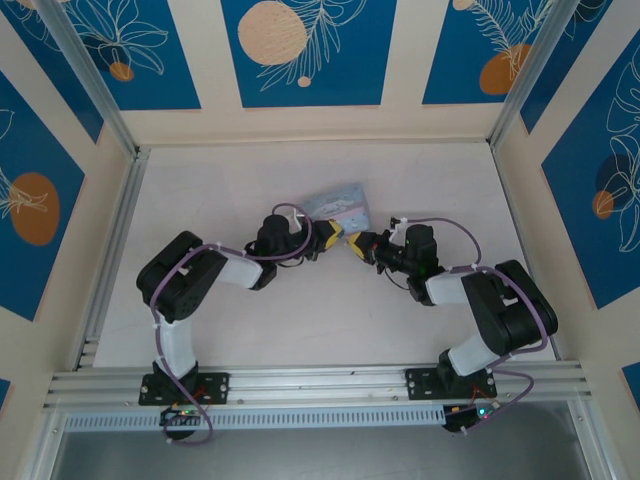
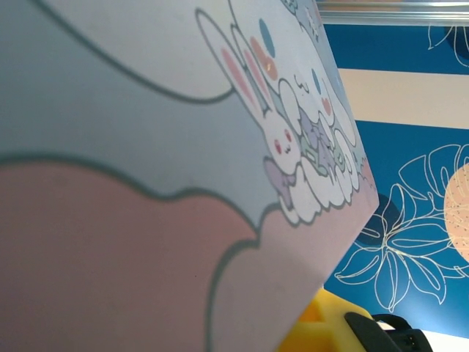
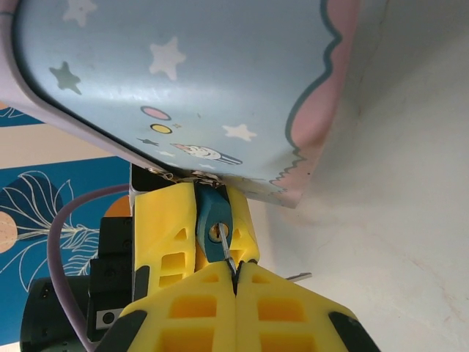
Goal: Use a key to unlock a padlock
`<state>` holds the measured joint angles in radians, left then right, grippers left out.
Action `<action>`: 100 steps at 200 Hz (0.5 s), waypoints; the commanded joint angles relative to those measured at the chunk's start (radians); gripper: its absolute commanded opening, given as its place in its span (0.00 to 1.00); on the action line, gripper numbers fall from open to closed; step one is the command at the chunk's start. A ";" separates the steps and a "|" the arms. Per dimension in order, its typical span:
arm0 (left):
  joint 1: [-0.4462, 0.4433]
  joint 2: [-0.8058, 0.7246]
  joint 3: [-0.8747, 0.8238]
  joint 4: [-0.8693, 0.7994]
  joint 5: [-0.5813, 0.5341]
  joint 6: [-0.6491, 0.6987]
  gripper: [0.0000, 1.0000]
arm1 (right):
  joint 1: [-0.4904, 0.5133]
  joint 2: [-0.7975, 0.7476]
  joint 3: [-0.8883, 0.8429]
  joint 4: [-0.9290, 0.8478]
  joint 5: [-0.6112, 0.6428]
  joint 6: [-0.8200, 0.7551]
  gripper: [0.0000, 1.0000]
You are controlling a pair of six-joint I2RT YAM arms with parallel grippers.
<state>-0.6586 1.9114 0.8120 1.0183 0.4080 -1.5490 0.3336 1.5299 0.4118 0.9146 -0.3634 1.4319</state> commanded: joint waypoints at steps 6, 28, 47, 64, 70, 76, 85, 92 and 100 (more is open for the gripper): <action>-0.015 -0.022 0.010 0.145 0.088 -0.024 0.00 | 0.006 0.020 0.034 0.078 -0.048 0.031 0.00; -0.015 -0.027 0.010 0.157 0.098 -0.027 0.00 | -0.006 0.020 0.036 0.092 -0.064 0.042 0.00; -0.015 -0.033 0.006 0.157 0.104 -0.028 0.00 | -0.017 0.012 0.037 0.089 -0.072 0.039 0.00; -0.015 -0.032 0.004 0.154 0.110 -0.024 0.00 | -0.031 0.004 0.035 0.072 -0.075 0.032 0.00; -0.016 -0.033 0.003 0.155 0.110 -0.025 0.00 | -0.035 0.003 0.038 0.065 -0.077 0.029 0.00; -0.015 -0.032 0.003 0.155 0.113 -0.025 0.00 | -0.036 0.002 0.039 0.060 -0.080 0.026 0.00; -0.015 -0.034 0.000 0.159 0.115 -0.025 0.00 | -0.040 0.003 0.041 0.054 -0.081 0.023 0.00; -0.015 -0.035 0.000 0.159 0.117 -0.025 0.00 | -0.041 0.003 0.042 0.049 -0.081 0.020 0.00; -0.015 -0.034 0.001 0.161 0.120 -0.023 0.00 | -0.042 0.004 0.043 0.043 -0.082 0.015 0.00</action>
<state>-0.6563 1.9114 0.8120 1.0626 0.4229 -1.5734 0.2974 1.5414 0.4191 0.9546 -0.4389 1.4662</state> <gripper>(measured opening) 0.097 0.063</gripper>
